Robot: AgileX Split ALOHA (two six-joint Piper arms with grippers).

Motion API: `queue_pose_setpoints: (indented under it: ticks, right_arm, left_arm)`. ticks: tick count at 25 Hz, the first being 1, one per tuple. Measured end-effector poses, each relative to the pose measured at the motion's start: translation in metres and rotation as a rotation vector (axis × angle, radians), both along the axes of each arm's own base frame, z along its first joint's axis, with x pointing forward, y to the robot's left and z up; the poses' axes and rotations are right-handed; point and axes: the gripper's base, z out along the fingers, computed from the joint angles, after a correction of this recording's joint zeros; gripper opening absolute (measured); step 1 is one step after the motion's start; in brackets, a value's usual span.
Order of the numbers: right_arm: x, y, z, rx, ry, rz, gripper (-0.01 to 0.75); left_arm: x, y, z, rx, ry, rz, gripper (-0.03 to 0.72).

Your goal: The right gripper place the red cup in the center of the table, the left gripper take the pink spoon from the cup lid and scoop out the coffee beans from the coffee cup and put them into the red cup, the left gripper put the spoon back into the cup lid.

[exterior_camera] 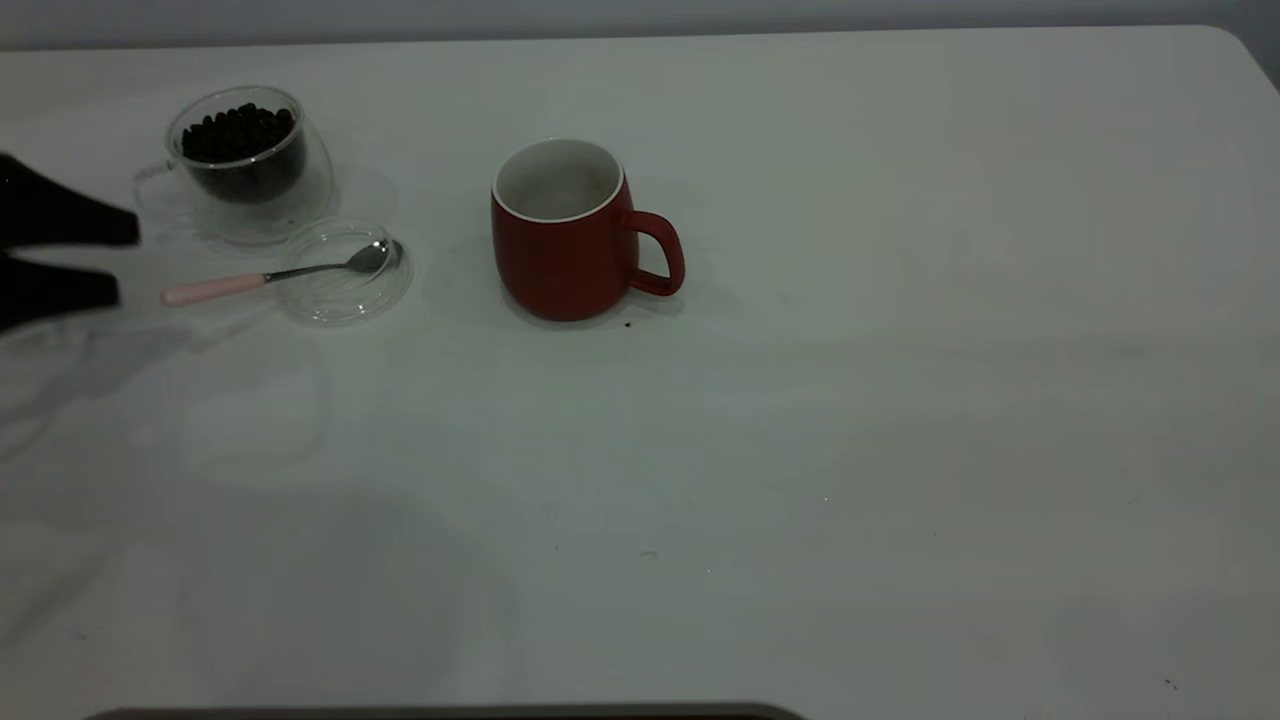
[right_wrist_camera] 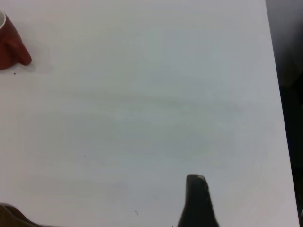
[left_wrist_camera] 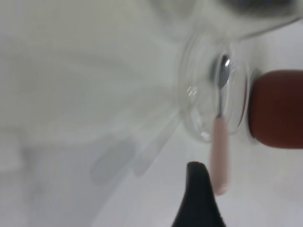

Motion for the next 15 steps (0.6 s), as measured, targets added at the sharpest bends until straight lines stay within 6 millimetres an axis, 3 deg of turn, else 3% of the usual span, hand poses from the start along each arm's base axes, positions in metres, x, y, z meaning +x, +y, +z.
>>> queue_pose_setpoints:
  ticks: [6,10,15]
  right_arm:
    - [0.0,0.0,0.0,0.0,0.0,0.0,0.586]
    - [0.0,0.0,0.0,0.0,0.0,0.0,0.586]
    - [0.0,0.0,0.0,0.0,0.0,0.0,0.586]
  left_arm:
    - [0.008,0.0,0.071,0.169,0.008,-0.018,0.603]
    - [0.009,-0.03,0.124,0.331,0.07,-0.063,0.596]
    - [-0.003,-0.072,0.185,0.546,0.108,-0.145,0.596]
